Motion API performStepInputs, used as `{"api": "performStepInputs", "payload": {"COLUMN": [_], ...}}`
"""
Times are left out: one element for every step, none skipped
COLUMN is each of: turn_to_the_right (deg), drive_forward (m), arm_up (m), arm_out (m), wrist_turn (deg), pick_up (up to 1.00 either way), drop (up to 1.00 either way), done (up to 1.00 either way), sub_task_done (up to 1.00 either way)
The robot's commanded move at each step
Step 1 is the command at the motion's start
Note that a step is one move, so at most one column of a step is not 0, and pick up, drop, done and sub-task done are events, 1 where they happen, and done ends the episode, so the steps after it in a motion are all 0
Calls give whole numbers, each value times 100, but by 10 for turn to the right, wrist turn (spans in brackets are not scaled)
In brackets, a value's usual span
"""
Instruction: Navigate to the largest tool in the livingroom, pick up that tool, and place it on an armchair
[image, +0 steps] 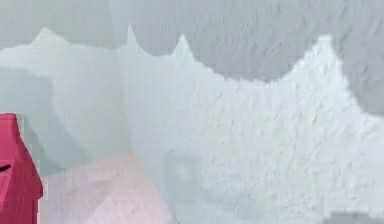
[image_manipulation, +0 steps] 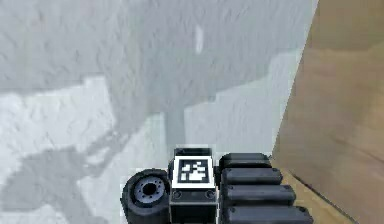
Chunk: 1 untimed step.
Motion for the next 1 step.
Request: {"api": "performStepInputs", "payload": {"turn_to_the_right": [330], "drive_forward": [0], "arm_up": [0], "arm_out": [0], "wrist_turn": [0], "pick_up": [0], "drop": [0], "done": [0], "sub_task_done": [0]}}
